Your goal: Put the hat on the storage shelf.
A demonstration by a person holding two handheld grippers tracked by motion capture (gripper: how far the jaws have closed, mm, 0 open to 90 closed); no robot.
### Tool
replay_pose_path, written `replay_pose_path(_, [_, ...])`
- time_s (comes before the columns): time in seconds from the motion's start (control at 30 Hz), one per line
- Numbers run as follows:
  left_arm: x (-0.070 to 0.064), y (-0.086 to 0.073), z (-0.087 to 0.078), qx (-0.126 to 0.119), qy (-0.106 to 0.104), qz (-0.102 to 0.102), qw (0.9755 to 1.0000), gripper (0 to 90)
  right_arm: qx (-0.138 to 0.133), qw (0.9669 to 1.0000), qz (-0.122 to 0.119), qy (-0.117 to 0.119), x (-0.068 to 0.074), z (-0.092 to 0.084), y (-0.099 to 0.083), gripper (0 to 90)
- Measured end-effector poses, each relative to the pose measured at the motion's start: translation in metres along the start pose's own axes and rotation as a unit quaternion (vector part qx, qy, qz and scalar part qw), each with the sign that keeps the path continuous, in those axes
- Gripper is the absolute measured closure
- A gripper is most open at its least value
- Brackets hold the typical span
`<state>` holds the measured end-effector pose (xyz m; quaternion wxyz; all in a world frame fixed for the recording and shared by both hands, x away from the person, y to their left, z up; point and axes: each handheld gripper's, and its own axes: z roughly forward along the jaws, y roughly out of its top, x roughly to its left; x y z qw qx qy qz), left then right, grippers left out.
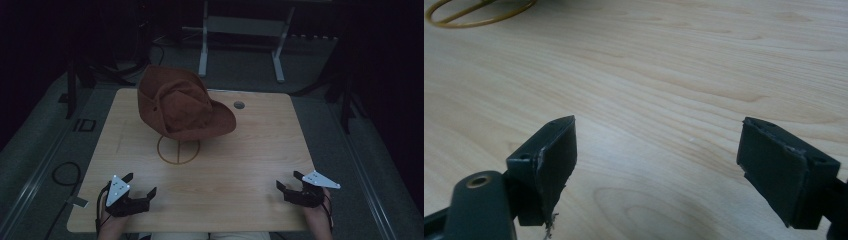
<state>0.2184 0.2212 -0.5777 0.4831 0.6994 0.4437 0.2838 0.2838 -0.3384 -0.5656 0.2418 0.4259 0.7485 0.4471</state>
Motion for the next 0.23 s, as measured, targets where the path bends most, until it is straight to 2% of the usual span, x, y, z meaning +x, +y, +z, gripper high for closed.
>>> replay_pose_path(0.23, [0.0003,0.0,0.0,0.003,-0.002,-0.002,1.0,3.8,0.009,0.9999,0.005,-0.002,-0.0017,0.0025,-0.0008,16.2])
